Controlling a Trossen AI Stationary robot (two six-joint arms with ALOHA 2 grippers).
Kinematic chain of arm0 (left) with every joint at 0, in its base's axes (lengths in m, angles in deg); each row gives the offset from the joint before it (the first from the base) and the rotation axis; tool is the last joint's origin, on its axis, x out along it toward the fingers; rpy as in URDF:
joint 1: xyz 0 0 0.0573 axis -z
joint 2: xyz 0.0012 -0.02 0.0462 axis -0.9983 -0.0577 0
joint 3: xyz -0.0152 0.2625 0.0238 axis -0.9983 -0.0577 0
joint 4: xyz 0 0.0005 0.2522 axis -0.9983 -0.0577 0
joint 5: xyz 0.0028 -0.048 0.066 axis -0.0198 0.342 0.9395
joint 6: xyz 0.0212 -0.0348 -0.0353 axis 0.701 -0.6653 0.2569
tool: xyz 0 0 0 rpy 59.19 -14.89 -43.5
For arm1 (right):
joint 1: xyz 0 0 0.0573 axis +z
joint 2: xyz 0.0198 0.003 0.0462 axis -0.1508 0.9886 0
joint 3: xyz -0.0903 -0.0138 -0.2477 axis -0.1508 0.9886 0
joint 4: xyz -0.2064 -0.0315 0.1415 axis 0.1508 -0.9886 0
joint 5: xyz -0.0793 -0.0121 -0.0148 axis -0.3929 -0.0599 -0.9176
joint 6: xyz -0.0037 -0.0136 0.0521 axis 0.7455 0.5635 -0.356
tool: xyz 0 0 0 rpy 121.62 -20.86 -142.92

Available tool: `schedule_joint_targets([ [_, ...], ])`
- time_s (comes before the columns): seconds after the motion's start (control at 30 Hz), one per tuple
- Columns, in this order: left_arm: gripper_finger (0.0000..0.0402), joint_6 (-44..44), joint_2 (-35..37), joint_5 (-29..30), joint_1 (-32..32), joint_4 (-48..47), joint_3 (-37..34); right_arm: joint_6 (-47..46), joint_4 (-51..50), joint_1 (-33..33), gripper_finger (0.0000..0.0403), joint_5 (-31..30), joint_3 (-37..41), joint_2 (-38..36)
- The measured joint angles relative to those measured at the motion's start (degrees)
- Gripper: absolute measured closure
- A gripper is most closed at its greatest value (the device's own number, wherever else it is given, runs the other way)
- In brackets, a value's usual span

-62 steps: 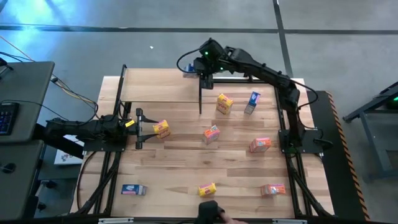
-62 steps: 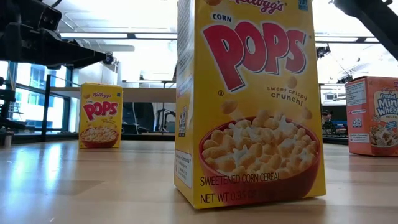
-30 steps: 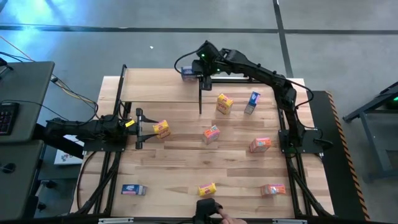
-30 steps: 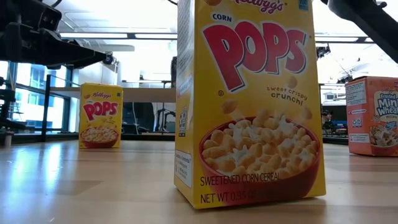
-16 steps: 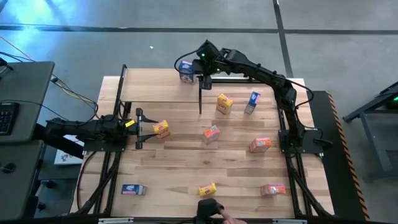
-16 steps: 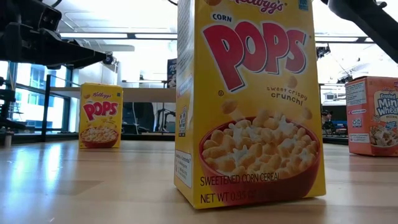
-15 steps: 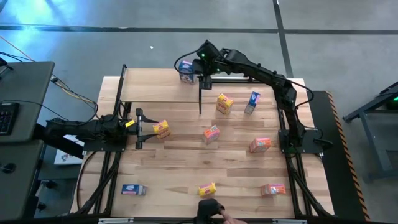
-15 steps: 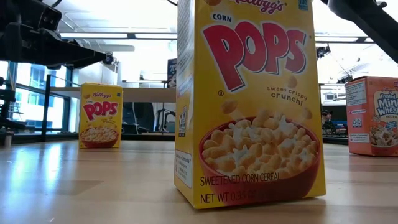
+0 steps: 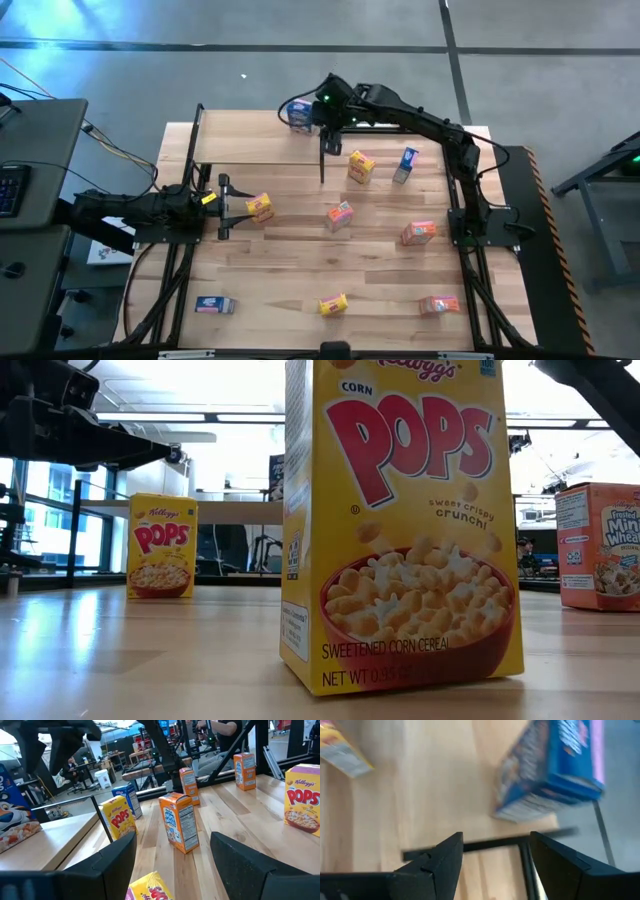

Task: Stack cereal on shelf
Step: Put the middle blue cereal box on the shelf

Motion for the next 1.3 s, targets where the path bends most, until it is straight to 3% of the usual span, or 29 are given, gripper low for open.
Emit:
schedule_joint_targets([
  [0.43,0.0156,0.0,0.02,0.0,0.0,0.01,0.01,-1.93,7.32,2.95,0.018,1.65,0.0,3.05],
  [1.3,0.0156,0.0,0.01,0.0,0.0,0.01,0.01,-2.36,9.09,0.64,0.018,-4.69,0.02,5.37],
])
